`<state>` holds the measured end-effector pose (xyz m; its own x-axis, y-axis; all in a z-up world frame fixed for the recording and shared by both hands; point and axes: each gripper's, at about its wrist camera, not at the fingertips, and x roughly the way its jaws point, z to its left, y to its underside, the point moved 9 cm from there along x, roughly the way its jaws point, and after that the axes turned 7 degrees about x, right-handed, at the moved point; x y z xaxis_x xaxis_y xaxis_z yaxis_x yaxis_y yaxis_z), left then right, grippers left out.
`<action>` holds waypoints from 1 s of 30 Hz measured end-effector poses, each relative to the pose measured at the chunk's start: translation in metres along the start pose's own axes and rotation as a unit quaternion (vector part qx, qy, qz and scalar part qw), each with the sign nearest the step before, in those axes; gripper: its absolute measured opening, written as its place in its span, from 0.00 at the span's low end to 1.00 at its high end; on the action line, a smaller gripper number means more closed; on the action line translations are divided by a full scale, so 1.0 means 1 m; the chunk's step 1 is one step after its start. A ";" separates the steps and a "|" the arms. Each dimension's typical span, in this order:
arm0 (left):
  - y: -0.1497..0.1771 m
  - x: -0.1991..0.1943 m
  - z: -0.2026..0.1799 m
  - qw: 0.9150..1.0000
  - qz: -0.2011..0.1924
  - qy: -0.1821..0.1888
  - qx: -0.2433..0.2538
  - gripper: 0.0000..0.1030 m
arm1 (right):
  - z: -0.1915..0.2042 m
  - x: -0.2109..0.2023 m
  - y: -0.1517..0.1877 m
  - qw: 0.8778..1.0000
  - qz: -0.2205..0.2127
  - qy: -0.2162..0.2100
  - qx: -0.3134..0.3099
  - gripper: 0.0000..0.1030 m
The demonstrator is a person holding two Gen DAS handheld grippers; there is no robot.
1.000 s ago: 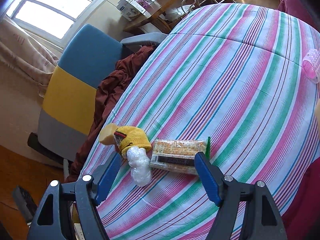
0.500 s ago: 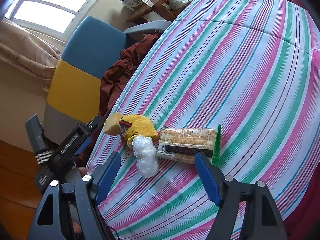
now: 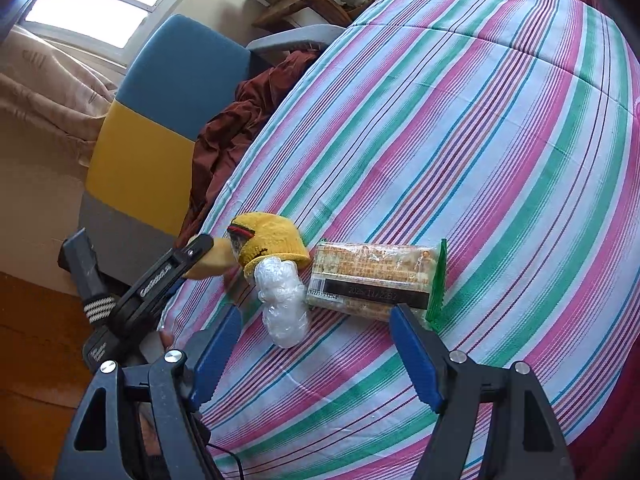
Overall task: Organize objects
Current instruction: 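Grasp the second yellow sponge with the left gripper, then grasp the yellow knitted sock with the right gripper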
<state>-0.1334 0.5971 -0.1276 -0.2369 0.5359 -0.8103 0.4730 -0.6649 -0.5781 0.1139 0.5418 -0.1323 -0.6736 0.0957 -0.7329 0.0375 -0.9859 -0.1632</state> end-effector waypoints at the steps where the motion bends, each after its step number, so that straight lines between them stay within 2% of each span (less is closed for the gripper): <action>1: 0.011 -0.009 0.006 1.000 0.002 -0.001 -0.011 0.55 | 0.000 0.000 0.000 1.000 -0.002 0.002 -0.002 0.76; 6: 0.070 -0.051 0.015 1.000 0.007 -0.024 -0.018 0.55 | -0.002 -0.002 -0.001 1.000 -0.009 0.011 -0.003 0.76; 10: 0.114 -0.087 0.004 1.000 0.002 -0.030 0.001 0.55 | -0.003 -0.005 -0.004 0.999 -0.028 0.015 0.005 0.76; 13: 0.144 -0.113 -0.010 0.999 -0.019 -0.036 0.031 0.55 | -0.003 -0.009 -0.006 0.999 -0.039 0.012 0.007 0.76; 16: 0.173 -0.126 -0.020 0.997 -0.035 -0.044 0.056 0.55 | -0.002 -0.008 -0.006 0.999 -0.041 0.012 0.005 0.76; 19: 0.206 -0.124 -0.029 0.995 -0.033 -0.056 0.080 0.55 | 0.001 -0.005 -0.002 0.999 -0.035 0.016 -0.006 0.76; 20: 0.210 -0.127 -0.032 0.992 -0.048 -0.064 0.093 0.54 | 0.003 -0.004 -0.001 0.999 -0.035 0.019 -0.012 0.76; 22: 0.215 -0.130 -0.037 0.990 -0.053 -0.069 0.114 0.53 | 0.008 -0.003 0.003 0.999 -0.038 0.025 -0.030 0.76; 30: 0.221 -0.130 -0.027 0.994 -0.054 -0.041 0.084 0.52 | 0.021 0.011 0.015 0.993 -0.038 0.064 -0.090 0.76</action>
<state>0.0248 0.3938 -0.1474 -0.3499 0.5694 -0.7439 0.2946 -0.6869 -0.6643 0.0916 0.5254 -0.1285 -0.5799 0.1976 -0.7903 0.1287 -0.9357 -0.3284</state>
